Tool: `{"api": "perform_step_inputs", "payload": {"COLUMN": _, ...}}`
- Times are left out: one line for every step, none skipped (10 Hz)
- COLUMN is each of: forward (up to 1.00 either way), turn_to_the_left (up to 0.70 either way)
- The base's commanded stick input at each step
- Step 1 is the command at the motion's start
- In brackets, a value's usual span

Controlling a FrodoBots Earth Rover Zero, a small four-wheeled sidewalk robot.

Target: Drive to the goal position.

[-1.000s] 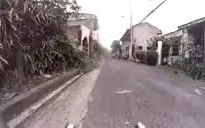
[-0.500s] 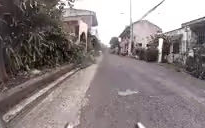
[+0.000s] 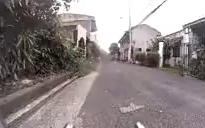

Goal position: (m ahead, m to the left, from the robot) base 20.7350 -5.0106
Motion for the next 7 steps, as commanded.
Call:
{"api": "perform_step_inputs", "payload": {"forward": 0.7, "turn_to_the_left": 0.0}}
{"api": "perform_step_inputs", "payload": {"forward": 0.7, "turn_to_the_left": -0.01}}
{"api": "perform_step_inputs", "payload": {"forward": 0.7, "turn_to_the_left": -0.14}}
{"api": "perform_step_inputs", "payload": {"forward": 0.7, "turn_to_the_left": -0.14}}
{"api": "perform_step_inputs", "payload": {"forward": 0.7, "turn_to_the_left": -0.14}}
{"api": "perform_step_inputs", "payload": {"forward": 0.7, "turn_to_the_left": -0.14}}
{"api": "perform_step_inputs", "payload": {"forward": 0.7, "turn_to_the_left": -0.14}}
